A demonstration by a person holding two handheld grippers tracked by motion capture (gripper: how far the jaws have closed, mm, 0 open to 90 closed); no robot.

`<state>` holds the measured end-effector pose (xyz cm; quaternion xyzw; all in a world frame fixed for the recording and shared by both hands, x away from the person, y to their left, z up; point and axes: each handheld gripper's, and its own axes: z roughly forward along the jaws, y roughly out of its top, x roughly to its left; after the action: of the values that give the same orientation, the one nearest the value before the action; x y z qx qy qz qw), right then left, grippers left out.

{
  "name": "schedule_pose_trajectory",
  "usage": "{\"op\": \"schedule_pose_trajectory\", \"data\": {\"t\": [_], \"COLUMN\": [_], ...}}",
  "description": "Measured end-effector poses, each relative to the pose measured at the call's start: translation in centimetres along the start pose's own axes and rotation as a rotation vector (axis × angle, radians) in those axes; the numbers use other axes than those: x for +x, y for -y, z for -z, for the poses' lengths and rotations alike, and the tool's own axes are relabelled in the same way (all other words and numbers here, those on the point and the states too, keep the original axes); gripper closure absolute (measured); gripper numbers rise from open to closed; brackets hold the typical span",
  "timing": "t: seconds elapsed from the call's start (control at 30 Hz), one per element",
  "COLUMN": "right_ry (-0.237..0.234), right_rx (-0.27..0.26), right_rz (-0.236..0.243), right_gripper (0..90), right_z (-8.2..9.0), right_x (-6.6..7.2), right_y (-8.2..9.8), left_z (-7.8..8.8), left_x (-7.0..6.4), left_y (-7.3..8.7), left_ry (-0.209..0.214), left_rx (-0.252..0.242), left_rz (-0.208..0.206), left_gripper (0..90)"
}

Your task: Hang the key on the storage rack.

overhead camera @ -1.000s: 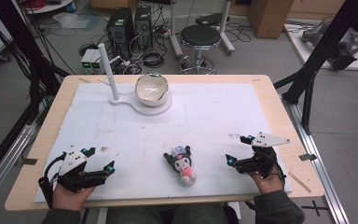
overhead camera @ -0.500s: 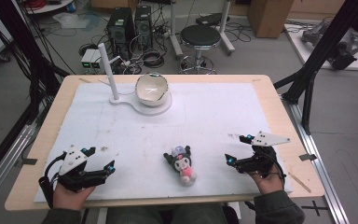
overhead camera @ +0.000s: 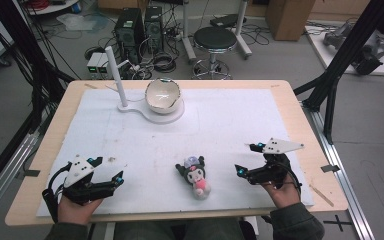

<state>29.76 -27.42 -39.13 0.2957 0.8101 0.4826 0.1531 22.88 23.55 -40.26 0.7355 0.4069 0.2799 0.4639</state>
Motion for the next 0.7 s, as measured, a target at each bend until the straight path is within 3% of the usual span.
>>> {"op": "schedule_pose_trajectory", "data": {"t": [0.37, 0.6, 0.7], "right_ry": [-0.033, -0.082, -0.094], "right_rx": [0.023, 0.040, 0.044], "right_rz": [0.024, 0.054, 0.039], "right_gripper": [6.3, 9.6, 9.7], "right_z": [-0.9, -1.7, -2.0], "right_x": [1.1, 2.4, 2.7], "right_y": [-1.5, -2.5, -3.0], "left_z": [0.1, 0.2, 0.2], "left_x": [0.0, -0.1, -0.1], "left_y": [0.0, 0.0, 0.0], "left_ry": [-0.002, 0.000, 0.002], "left_rx": [-0.001, -0.004, -0.003], "left_rz": [-0.006, -0.011, -0.018], "left_gripper": [18.2, 18.1, 18.1]}}
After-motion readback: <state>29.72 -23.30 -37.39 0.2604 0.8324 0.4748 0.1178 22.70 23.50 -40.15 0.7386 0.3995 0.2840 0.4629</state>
